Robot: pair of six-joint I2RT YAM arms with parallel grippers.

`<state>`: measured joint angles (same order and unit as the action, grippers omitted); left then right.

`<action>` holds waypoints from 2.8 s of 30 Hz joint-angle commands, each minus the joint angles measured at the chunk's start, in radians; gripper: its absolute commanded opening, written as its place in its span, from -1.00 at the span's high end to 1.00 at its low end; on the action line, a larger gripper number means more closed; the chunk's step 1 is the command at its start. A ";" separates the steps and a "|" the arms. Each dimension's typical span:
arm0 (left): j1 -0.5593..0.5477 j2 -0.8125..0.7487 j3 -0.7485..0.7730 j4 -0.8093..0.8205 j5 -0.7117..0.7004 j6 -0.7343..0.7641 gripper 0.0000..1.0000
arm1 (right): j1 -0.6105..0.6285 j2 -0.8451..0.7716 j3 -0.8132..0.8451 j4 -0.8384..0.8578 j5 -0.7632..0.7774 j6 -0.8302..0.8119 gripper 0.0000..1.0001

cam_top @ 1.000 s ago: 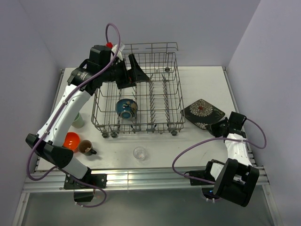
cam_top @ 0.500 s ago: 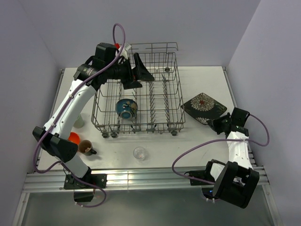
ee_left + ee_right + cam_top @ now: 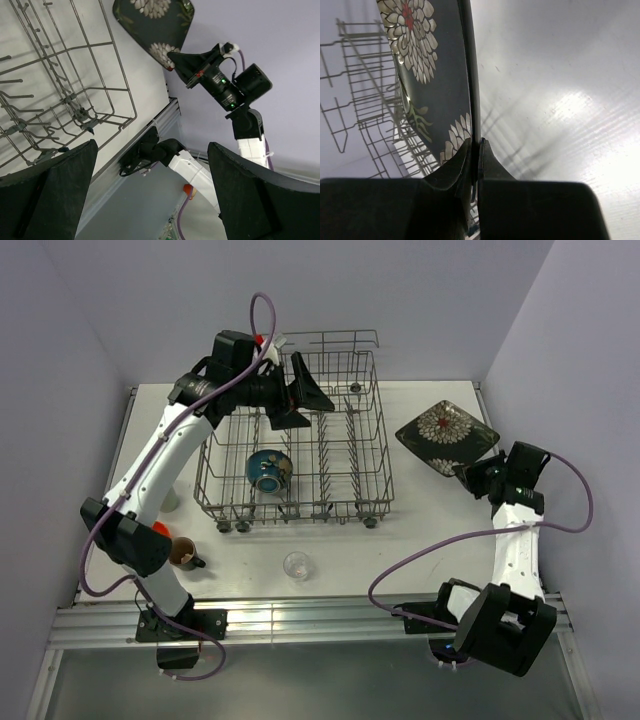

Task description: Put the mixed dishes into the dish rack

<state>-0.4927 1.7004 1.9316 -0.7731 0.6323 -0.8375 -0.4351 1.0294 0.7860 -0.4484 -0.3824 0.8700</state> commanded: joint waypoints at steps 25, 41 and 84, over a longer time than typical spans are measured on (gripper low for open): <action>-0.018 0.085 -0.014 0.185 -0.002 -0.046 -0.98 | 0.160 0.046 0.311 0.154 -0.177 0.121 1.00; -0.023 0.084 -0.075 0.293 -0.016 -0.074 -0.98 | 0.414 0.064 0.394 0.140 -0.242 0.207 1.00; 0.016 -0.145 -0.302 0.273 0.092 -0.061 1.00 | 0.570 0.235 0.570 -0.101 -0.414 -0.146 0.54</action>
<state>-0.4633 1.6318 1.6466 -0.5152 0.6498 -0.9840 0.1249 1.2617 1.2758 -0.6056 -0.7746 0.8433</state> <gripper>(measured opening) 0.182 0.215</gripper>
